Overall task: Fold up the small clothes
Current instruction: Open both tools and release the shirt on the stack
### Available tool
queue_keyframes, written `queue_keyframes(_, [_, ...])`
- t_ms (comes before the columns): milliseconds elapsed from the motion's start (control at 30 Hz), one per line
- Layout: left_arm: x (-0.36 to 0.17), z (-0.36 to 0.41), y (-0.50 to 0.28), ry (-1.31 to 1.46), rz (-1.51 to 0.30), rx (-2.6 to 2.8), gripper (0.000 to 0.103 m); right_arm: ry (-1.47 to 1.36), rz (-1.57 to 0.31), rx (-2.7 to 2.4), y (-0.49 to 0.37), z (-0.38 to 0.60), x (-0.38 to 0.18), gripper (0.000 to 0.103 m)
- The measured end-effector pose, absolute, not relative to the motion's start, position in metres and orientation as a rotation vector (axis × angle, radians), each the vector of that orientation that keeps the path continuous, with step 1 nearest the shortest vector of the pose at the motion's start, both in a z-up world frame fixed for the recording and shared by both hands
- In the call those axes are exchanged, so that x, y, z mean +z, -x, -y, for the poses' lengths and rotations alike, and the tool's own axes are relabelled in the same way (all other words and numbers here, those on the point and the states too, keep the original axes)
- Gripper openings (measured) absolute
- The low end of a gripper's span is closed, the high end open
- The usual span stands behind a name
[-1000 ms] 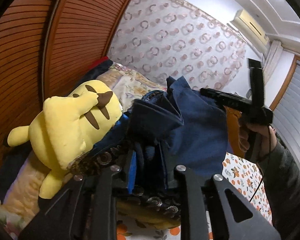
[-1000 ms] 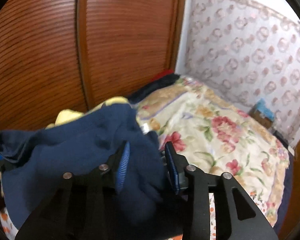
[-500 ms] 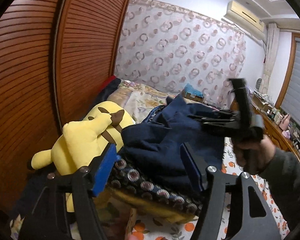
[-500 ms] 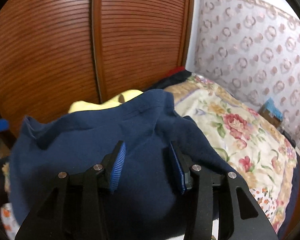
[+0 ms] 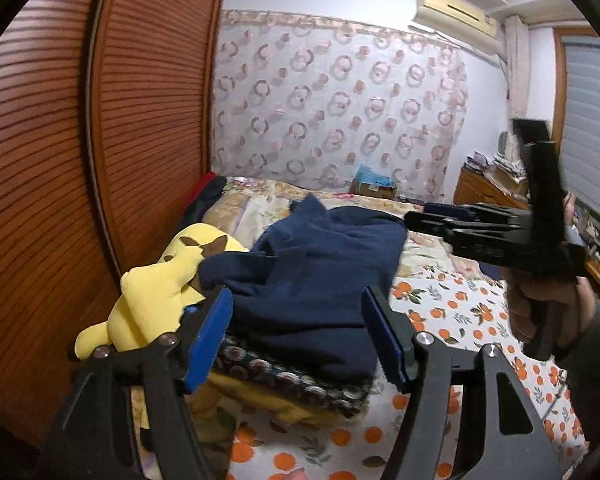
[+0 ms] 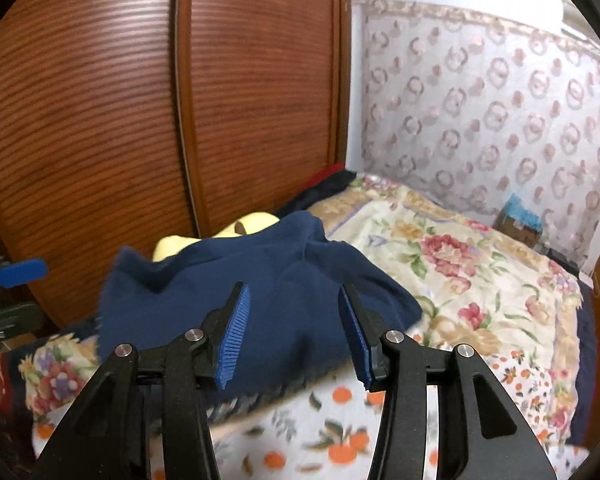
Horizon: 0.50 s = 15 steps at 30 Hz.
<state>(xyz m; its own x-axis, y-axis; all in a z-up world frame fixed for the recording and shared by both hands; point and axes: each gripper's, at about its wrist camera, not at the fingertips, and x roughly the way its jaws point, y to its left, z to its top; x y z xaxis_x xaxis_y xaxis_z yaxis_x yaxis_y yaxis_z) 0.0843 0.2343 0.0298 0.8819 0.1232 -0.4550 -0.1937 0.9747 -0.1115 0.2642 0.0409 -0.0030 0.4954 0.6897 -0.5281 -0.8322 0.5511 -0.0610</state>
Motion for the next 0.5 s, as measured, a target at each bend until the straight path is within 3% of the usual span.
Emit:
queue_keyframes(233, [0.033, -0.185, -0.077, 0.102, -0.456, 0.101, 0.066, 0.269, -0.447, 0.870, -0.217, 0.033, 0.006, 0.050])
queue_keyframes(500, [0.030, -0.133, -0.070, 0.065, -0.462, 0.027, 0.066, 0.230, -0.423, 0.723, -0.169, 0.117, -0.002, 0.062])
